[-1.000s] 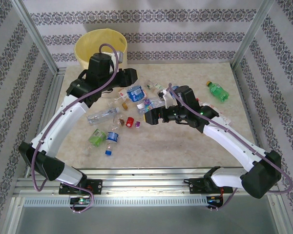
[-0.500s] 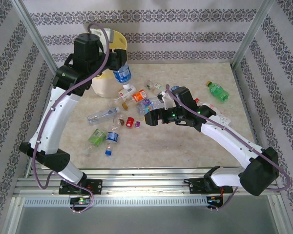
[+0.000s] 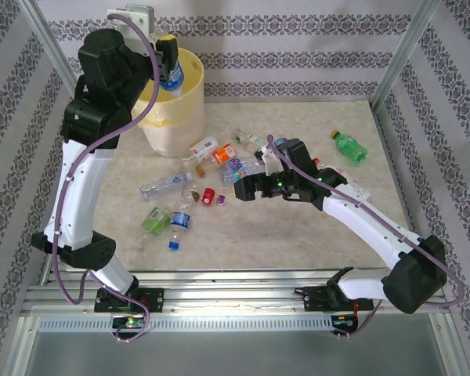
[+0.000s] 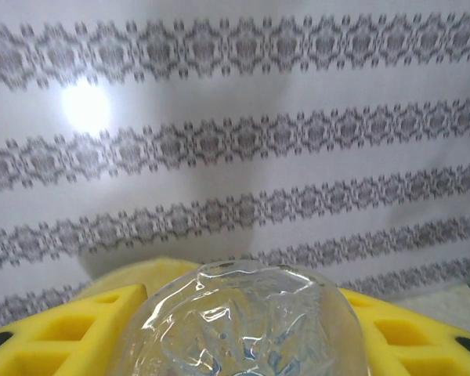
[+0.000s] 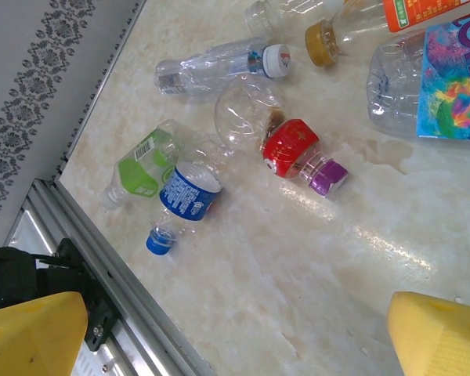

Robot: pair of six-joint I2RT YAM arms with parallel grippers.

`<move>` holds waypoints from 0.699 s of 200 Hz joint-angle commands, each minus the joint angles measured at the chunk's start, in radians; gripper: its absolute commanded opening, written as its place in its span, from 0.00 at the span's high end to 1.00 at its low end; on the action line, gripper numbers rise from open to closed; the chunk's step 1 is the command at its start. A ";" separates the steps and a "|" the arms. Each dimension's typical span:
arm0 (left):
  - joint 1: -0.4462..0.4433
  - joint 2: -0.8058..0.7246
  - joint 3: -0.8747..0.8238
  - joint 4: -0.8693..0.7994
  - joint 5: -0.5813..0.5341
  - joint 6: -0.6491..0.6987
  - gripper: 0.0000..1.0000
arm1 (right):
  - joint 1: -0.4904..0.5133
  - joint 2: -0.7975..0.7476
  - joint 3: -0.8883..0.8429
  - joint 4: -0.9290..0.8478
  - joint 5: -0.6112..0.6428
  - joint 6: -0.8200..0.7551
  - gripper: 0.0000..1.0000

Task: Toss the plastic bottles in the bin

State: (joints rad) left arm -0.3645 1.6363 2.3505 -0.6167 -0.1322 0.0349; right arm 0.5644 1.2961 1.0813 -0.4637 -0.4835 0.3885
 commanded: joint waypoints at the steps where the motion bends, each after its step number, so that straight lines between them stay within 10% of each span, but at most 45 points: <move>1: 0.010 -0.033 0.003 0.211 -0.016 0.110 0.90 | -0.015 0.018 0.015 -0.015 -0.001 -0.018 0.02; 59: 0.010 -0.160 -0.299 0.749 -0.043 0.253 0.90 | -0.034 0.045 0.043 -0.016 -0.019 -0.027 0.02; 140: 0.214 -0.024 -0.491 0.708 0.027 -0.079 0.76 | -0.060 0.069 0.068 -0.018 -0.058 -0.030 0.02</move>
State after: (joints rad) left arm -0.2138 1.5356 1.9270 0.1062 -0.1535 0.1444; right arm 0.5125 1.3537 1.1179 -0.4759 -0.5117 0.3717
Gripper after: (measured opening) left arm 0.536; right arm 0.978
